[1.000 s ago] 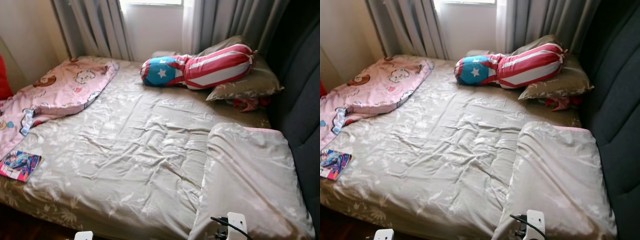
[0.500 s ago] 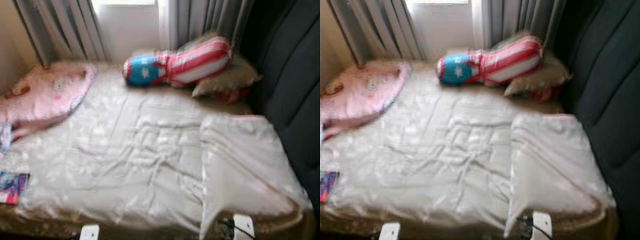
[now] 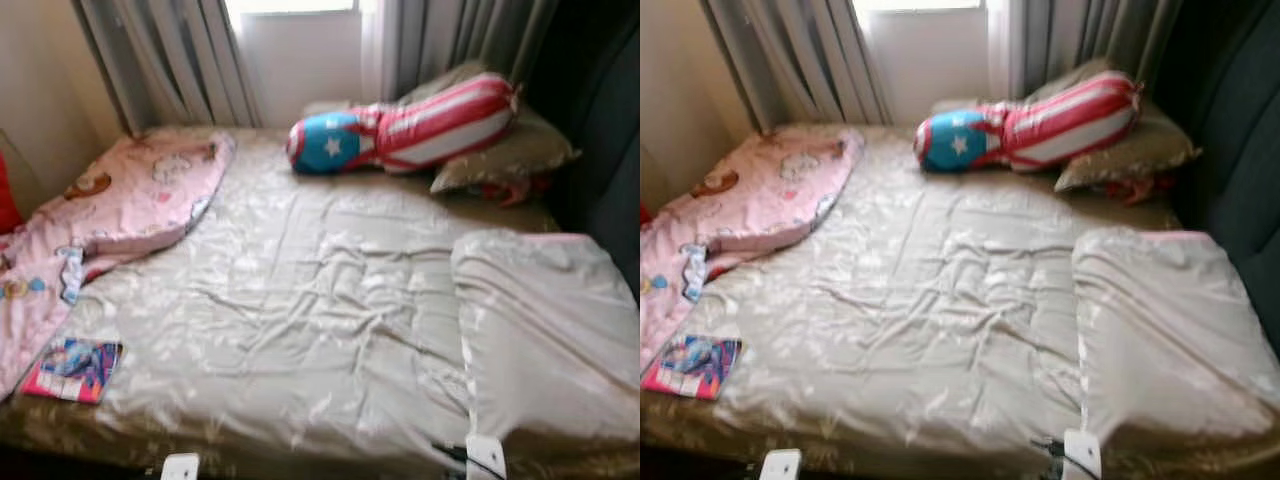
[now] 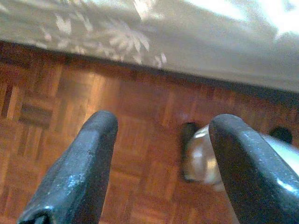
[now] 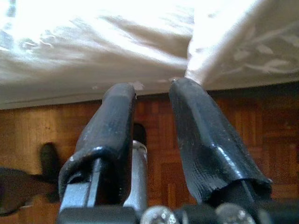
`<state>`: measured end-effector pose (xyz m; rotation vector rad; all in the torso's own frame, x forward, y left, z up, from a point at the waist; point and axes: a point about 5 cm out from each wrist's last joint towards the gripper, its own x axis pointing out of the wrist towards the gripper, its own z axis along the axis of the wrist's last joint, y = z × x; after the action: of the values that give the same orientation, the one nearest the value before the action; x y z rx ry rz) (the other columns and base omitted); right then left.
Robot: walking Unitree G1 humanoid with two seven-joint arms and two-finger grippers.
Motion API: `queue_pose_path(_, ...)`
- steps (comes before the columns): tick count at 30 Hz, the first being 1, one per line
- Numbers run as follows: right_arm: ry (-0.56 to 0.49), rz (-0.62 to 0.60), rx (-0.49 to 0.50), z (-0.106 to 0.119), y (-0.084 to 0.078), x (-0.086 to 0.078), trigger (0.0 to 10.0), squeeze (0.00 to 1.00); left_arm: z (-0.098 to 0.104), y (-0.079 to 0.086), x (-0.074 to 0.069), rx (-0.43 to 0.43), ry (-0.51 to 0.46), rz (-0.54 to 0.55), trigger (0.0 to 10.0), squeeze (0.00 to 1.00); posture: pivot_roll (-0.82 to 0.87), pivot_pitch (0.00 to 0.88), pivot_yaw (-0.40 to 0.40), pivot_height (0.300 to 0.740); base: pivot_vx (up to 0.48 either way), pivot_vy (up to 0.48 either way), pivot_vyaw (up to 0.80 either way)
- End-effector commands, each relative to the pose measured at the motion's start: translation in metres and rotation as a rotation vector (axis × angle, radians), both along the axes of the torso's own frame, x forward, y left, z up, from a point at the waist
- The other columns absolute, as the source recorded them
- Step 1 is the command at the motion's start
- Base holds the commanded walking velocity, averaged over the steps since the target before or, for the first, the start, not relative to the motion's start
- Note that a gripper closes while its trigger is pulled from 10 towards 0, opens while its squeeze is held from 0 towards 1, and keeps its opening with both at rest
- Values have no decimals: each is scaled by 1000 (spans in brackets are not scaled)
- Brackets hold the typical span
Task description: Clean up the room
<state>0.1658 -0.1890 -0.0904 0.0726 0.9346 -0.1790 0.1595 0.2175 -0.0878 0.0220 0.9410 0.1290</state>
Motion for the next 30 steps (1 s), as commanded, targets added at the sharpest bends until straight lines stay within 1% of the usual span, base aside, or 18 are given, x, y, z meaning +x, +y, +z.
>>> queue_pose_path(1,-15,15,21,1,9,6,10000,0,0,9,-4,24,15,5,10000,0,13,0,14,740,0,382,0)
queue_pose_path(9,-12,28,22,1,10,6,10000,0,0,8,-3,23,14,5,10000,0,10,0,16,740,0,382,0)
queue_pose_path(19,-8,59,25,1,15,7,10000,0,1,8,-2,23,12,7,10000,0,14,0,15,740,0,372,0)
queue_pose_path(22,-7,75,22,1,16,7,10000,0,0,8,-2,23,13,7,10000,0,12,0,15,740,0,384,754)
queue_pose_path(26,-5,63,29,1,16,6,10000,0,0,7,-2,22,13,3,10000,0,12,0,14,740,0,384,681)
queue_pose_path(30,-10,57,33,1,16,7,10000,0,0,7,-3,21,13,4,10000,0,13,0,13,740,0,383,0)
